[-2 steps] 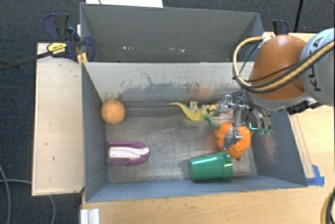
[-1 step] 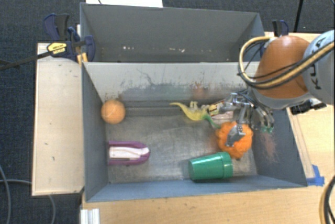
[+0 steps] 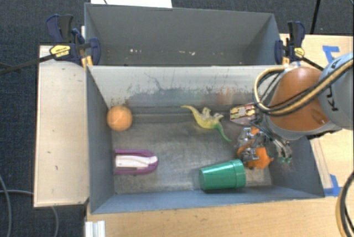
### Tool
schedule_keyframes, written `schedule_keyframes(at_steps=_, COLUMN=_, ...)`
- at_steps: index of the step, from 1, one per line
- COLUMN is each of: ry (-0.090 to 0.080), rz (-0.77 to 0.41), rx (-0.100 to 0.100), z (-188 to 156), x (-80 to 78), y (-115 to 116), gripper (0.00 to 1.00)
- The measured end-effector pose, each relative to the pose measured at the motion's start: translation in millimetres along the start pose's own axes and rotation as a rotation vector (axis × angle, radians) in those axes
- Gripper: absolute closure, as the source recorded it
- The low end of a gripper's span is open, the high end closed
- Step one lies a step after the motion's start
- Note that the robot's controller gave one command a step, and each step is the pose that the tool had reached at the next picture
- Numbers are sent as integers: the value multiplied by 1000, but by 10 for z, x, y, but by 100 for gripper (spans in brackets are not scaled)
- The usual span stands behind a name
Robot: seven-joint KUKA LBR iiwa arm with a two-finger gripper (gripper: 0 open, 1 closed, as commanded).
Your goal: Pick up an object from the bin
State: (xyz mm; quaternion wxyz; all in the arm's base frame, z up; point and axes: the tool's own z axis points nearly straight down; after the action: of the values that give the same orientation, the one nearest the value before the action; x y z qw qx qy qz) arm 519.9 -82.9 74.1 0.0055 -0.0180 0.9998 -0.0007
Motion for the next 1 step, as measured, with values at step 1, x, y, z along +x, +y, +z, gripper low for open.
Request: schedule_keyframes(at_steps=1, ry=5, rz=-2, rx=-1, z=19, x=19, y=4, gripper=0)
